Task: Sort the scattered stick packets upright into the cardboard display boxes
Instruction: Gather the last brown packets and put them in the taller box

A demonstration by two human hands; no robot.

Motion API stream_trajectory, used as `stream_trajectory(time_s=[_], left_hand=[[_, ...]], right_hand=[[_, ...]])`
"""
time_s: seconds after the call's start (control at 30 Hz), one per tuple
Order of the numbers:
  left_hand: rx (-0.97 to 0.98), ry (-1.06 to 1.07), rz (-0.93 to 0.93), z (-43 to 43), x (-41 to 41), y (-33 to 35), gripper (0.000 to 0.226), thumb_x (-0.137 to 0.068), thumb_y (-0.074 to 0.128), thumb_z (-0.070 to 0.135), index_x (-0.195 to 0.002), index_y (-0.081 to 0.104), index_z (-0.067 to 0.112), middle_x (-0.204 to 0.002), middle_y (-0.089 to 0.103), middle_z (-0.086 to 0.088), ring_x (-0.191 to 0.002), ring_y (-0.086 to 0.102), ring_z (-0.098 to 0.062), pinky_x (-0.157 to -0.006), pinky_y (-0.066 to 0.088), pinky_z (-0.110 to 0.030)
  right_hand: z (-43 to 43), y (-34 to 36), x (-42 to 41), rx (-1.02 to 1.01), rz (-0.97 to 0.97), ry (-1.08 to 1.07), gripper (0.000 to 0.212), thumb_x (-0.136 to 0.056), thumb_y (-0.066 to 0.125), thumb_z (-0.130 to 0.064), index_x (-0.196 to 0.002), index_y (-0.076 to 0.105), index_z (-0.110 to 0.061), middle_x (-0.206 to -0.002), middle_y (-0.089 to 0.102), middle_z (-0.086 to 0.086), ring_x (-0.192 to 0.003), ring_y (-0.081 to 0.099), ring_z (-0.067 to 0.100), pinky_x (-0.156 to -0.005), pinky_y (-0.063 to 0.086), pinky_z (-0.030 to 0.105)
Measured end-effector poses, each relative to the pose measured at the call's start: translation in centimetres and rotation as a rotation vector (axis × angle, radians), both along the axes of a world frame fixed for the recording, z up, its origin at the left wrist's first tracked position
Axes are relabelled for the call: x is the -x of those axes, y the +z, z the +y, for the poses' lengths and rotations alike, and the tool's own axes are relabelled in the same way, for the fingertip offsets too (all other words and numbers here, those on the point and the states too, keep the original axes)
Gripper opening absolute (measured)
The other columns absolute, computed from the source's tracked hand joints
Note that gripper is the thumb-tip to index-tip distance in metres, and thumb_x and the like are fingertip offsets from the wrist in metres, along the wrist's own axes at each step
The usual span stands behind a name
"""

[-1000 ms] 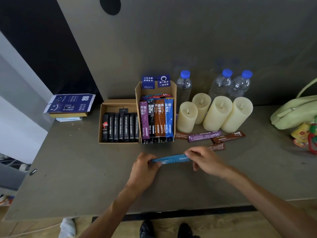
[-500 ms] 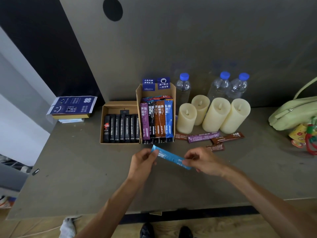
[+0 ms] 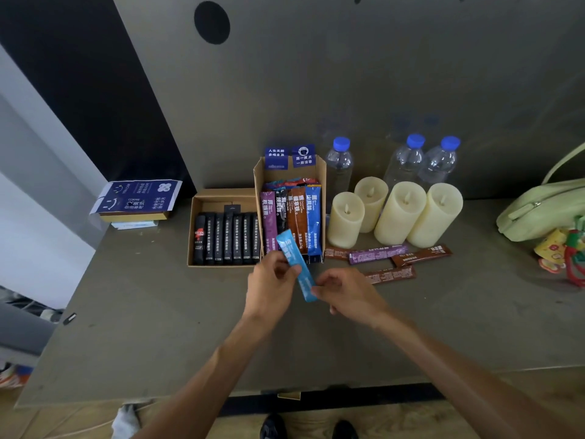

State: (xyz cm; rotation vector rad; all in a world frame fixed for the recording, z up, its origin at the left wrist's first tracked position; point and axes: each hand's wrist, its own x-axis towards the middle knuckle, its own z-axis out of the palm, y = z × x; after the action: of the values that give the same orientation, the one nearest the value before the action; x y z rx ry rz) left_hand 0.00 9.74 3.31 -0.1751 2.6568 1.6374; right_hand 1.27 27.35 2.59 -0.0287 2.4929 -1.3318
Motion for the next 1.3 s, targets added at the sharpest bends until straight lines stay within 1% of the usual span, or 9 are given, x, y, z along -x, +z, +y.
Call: stream_trajectory(time_s=[0.17, 0.27, 0.4, 0.57, 0.7, 0.83, 1.07, 1.2, 1.3], left_hand=[[0.192, 0.005, 0.154, -0.1, 3.4, 2.1, 0.008, -0.097, 0.060, 0.019, -0.103, 0.056, 0.014, -0.098, 0.067, 0.005, -0.084, 0.064, -0.009, -0.061, 0.049, -0.016], [0.243, -0.016, 0.201, 0.5, 5.3, 2.8, 0.008, -0.098, 0.058, 0.018, -0.106, 0.054, 0.015, -0.104, 0.068, 0.000, -0.089, 0.068, -0.013, -0.068, 0.060, -0.029], [0.277, -0.044, 0.183, 1.7, 7.0, 2.9, 0.009, -0.098, 0.058, 0.014, -0.106, 0.054, 0.013, -0.101, 0.069, -0.006, -0.089, 0.069, -0.021, -0.072, 0.061, -0.042], [0.321, -0.070, 0.136, 2.4, 7.5, 2.0, 0.022, -0.097, 0.059, 0.016, -0.117, 0.052, 0.011, -0.110, 0.068, -0.009, -0.097, 0.069, -0.024, -0.073, 0.062, -0.037], [0.369, -0.071, 0.177, 2.3, 7.7, 1.5, 0.037, -0.092, 0.066, 0.014, -0.121, 0.042, 0.017, -0.104, 0.069, -0.007, -0.096, 0.069, -0.024, -0.076, 0.061, -0.043], [0.429, -0.132, 0.244, 2.3, 7.4, 1.5, 0.049, -0.091, 0.068, 0.014, -0.126, 0.035, 0.018, -0.110, 0.065, -0.007, -0.096, 0.068, -0.023, -0.073, 0.060, -0.039], [0.733, -0.268, 0.374, 1.8, 5.9, 0.4, 0.063, -0.087, 0.074, 0.021, -0.140, 0.041, 0.012, -0.133, 0.046, -0.010, -0.118, 0.056, -0.026, -0.083, 0.059, -0.039], [0.879, -0.255, 0.479, 1.0, 5.5, -1.0, 0.075, -0.074, 0.084, 0.017, -0.140, 0.048, 0.008, -0.134, 0.049, -0.013, -0.115, 0.054, -0.029, -0.090, 0.055, -0.043], [0.976, -0.255, 0.542, 0.9, 5.7, -1.6, 0.072, -0.074, 0.082, 0.022, -0.139, 0.052, 0.010, -0.143, 0.048, -0.009, -0.126, 0.048, -0.029, -0.097, 0.046, -0.043]], right_hand=[[-0.1, -0.5, 1.2, -0.070, 0.006, -0.130, 0.018, -0.095, 0.064, -0.036, -0.105, 0.062, -0.021, -0.094, 0.069, -0.008, -0.062, 0.070, 0.002, -0.057, 0.047, 0.013], [-0.2, -0.6, 2.1, -0.072, -0.006, -0.186, 0.023, -0.096, 0.063, -0.036, -0.111, 0.057, -0.020, -0.097, 0.069, -0.007, -0.059, 0.070, 0.002, -0.055, 0.045, 0.011], [-0.7, -0.4, 3.3, -0.036, -0.009, -0.234, 0.020, -0.098, 0.061, -0.031, -0.110, 0.055, -0.015, -0.104, 0.068, 0.000, -0.056, 0.069, 0.006, -0.047, 0.043, 0.010], [-0.8, -0.2, 4.0, -0.015, -0.036, -0.249, 0.009, -0.099, 0.058, -0.021, -0.101, 0.056, -0.012, -0.103, 0.065, 0.006, -0.070, 0.067, 0.013, -0.042, 0.042, 0.007], [-0.6, -0.3, 4.3, 0.003, -0.028, -0.268, 0.010, -0.100, 0.057, -0.017, -0.090, 0.055, -0.014, -0.100, 0.065, 0.006, -0.069, 0.065, 0.013, -0.042, 0.041, 0.007], [-0.6, -0.2, 4.6, -0.018, -0.022, -0.263, 0.010, -0.099, 0.059, -0.020, -0.092, 0.056, -0.014, -0.098, 0.066, 0.005, -0.069, 0.067, 0.013, -0.042, 0.041, 0.007], [-0.5, -0.2, 5.0, -0.058, -0.016, -0.249, 0.010, -0.098, 0.060, -0.022, -0.093, 0.059, -0.014, -0.097, 0.069, 0.004, -0.063, 0.069, 0.012, -0.041, 0.040, 0.008], [-0.4, -0.2, 5.0, -0.071, -0.005, -0.234, 0.010, -0.098, 0.061, -0.025, -0.093, 0.059, -0.016, -0.094, 0.070, 0.002, -0.059, 0.069, 0.009, -0.047, 0.044, 0.012], [-0.3, -0.4, 5.1, -0.070, 0.002, -0.230, 0.010, -0.097, 0.062, -0.024, -0.092, 0.059, -0.015, -0.090, 0.070, 0.003, -0.055, 0.069, 0.007, -0.046, 0.043, 0.011]])
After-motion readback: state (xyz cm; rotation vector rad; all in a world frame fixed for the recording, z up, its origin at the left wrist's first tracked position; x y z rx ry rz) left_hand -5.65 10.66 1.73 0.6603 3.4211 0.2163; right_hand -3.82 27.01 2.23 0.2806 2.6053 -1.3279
